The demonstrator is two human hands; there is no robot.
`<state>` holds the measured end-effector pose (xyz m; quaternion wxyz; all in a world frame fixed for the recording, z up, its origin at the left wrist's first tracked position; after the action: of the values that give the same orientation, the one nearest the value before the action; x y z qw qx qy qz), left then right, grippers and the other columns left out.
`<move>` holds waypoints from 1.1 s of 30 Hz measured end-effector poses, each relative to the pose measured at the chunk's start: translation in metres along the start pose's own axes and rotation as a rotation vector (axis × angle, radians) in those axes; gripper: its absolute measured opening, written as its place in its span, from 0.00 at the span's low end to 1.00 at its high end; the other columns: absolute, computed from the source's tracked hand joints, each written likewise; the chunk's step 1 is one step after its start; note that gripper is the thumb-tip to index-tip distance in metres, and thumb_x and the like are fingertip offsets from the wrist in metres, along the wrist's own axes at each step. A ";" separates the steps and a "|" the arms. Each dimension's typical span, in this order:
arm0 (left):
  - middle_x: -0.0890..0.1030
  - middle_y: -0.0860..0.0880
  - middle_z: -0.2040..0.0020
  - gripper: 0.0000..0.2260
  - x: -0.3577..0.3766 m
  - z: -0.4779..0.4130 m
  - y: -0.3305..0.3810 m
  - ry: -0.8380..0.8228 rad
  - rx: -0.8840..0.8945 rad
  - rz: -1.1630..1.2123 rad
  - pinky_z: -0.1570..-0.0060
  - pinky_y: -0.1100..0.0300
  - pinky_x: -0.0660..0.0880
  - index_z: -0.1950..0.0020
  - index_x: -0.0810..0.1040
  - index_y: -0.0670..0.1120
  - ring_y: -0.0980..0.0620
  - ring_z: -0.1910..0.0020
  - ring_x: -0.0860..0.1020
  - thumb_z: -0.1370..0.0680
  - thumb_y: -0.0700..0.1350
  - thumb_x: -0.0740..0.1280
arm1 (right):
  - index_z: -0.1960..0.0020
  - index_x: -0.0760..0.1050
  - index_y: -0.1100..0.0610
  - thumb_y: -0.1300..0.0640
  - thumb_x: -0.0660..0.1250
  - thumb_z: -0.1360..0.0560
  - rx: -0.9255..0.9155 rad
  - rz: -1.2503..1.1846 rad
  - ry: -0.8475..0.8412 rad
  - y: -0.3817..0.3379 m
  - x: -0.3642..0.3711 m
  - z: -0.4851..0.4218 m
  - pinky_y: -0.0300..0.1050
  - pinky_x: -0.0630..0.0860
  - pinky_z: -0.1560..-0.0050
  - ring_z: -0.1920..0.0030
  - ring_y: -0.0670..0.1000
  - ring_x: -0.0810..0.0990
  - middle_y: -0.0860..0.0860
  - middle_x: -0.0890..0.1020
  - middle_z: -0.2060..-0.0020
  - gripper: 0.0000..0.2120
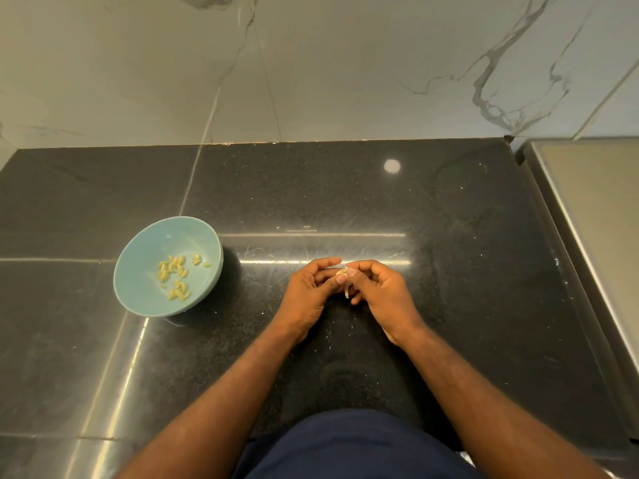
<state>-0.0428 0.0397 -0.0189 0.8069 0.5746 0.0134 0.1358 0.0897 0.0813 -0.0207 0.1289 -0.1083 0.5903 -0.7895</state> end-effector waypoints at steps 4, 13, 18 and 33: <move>0.85 0.43 0.47 0.13 0.000 0.002 0.002 0.021 0.026 0.009 0.46 0.57 0.80 0.40 0.79 0.42 0.48 0.46 0.84 0.24 0.37 0.72 | 0.47 0.82 0.55 0.59 0.67 0.20 0.001 0.024 0.009 0.002 -0.002 -0.001 0.47 0.80 0.57 0.60 0.52 0.82 0.56 0.85 0.60 0.05; 0.87 0.46 0.51 0.08 0.004 0.002 -0.001 0.086 0.035 -0.070 0.43 0.54 0.79 0.44 0.84 0.43 0.48 0.48 0.84 0.22 0.39 0.71 | 0.51 0.81 0.58 0.59 0.62 0.17 0.042 0.016 0.097 0.005 -0.007 0.000 0.45 0.79 0.60 0.67 0.50 0.78 0.55 0.83 0.66 0.10; 0.86 0.48 0.49 0.10 0.005 0.002 0.002 0.059 0.017 -0.051 0.41 0.56 0.79 0.41 0.83 0.45 0.49 0.46 0.84 0.21 0.39 0.69 | 0.49 0.81 0.58 0.59 0.64 0.19 0.074 -0.081 0.073 0.011 -0.005 -0.003 0.52 0.78 0.55 0.61 0.55 0.80 0.61 0.83 0.60 0.07; 0.86 0.44 0.49 0.10 -0.001 0.001 -0.004 0.070 -0.018 0.092 0.47 0.57 0.79 0.41 0.81 0.42 0.50 0.51 0.84 0.22 0.38 0.70 | 0.44 0.82 0.60 0.67 0.66 0.21 0.065 -0.210 0.022 0.008 -0.010 0.001 0.41 0.81 0.53 0.58 0.50 0.83 0.57 0.86 0.55 0.09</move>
<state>-0.0423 0.0373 -0.0226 0.8041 0.5622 0.0139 0.1928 0.1000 0.0820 -0.0280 0.0421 -0.1566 0.5512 -0.8185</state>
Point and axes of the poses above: each hand's wrist, its own z-axis away from the middle knuckle, its own x-axis out of the palm, y = z × x, the point moved 9 cm from there along -z, towards the middle knuckle
